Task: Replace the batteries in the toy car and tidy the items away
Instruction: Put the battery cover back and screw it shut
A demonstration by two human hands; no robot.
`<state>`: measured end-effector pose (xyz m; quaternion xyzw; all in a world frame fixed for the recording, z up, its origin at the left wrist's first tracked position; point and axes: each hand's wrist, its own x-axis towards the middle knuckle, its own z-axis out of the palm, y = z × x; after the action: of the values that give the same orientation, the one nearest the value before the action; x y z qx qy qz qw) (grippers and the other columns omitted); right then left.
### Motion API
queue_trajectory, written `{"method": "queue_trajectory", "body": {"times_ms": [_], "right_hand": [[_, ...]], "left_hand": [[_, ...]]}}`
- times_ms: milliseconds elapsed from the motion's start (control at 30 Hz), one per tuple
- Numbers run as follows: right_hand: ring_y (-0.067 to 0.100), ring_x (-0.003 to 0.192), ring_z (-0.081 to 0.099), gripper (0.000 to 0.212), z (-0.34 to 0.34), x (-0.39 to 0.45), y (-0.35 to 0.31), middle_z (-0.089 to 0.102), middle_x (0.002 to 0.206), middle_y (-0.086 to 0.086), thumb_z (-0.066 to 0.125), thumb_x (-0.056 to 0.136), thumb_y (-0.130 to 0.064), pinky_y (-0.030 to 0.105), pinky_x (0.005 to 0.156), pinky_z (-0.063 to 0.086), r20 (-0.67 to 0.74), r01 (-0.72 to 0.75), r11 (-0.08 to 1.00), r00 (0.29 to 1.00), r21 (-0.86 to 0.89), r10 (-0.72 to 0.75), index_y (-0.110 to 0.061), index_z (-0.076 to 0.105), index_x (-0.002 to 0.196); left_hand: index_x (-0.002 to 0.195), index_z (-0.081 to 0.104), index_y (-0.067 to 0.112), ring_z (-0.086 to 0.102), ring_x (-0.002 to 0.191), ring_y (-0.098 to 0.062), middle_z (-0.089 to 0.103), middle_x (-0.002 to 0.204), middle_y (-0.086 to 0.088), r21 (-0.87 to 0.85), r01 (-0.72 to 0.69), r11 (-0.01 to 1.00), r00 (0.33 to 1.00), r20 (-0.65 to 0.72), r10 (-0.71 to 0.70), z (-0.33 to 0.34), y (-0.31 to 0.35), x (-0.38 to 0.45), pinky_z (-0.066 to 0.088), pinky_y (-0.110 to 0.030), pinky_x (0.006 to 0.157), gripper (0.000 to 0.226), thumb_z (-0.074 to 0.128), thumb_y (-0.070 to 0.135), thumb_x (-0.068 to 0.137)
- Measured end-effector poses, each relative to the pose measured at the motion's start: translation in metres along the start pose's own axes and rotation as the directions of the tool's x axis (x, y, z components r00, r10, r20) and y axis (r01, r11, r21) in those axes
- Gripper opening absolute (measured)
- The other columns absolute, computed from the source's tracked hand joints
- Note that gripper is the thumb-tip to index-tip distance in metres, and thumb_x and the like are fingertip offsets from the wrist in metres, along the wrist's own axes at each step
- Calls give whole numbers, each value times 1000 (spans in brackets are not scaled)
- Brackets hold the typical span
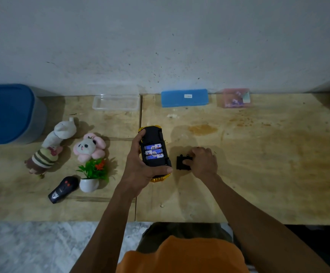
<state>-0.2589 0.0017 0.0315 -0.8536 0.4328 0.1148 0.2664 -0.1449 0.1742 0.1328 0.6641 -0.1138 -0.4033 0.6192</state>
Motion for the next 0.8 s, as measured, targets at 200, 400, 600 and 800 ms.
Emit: {"method": "queue_trajectory", "body": {"times_ms": [200, 400, 600, 800], "right_hand": [[25, 98, 60, 22, 7, -1, 1, 68, 103, 5, 64, 92, -40, 40, 85, 53, -36, -45, 998, 998, 48, 47, -22, 71, 104], [13, 77, 61, 7, -4, -2, -1, 68, 81, 0, 76, 86, -16, 13, 64, 44, -12, -46, 887, 998, 459, 57, -10, 76, 84], [16, 79, 71, 16, -88, -18, -45, 75, 78, -5, 76, 84, -10, 28, 79, 57, -227, 164, 637, 974, 754, 18, -24, 75, 75], [3, 68, 66, 9, -159, -49, -97, 77, 84, 1, 78, 84, -20, 17, 67, 53, -214, 342, 566, 935, 750, -282, -12, 77, 88]], "left_hand": [[150, 35, 31, 67, 111, -19, 44, 147, -4, 4, -2, 1000, 1000, 3, 2, -1, -2, -2, 59, -28, 77, 120, 88, -18, 55], [148, 37, 34, 66, 114, -21, 45, 146, -4, 20, -5, 1000, 1000, 2, 5, -5, 1, -8, 60, -33, 81, 121, 93, -3, 48], [148, 37, 39, 67, 113, -25, 50, 145, -1, 43, -33, 999, 999, 34, 31, -11, 16, -9, 59, -50, 89, 125, 98, 0, 46], [148, 38, 31, 66, 115, -27, 52, 143, 0, 22, -153, 988, 981, 126, 149, -2, 44, -11, 61, -47, 84, 121, 93, -13, 50]]}}
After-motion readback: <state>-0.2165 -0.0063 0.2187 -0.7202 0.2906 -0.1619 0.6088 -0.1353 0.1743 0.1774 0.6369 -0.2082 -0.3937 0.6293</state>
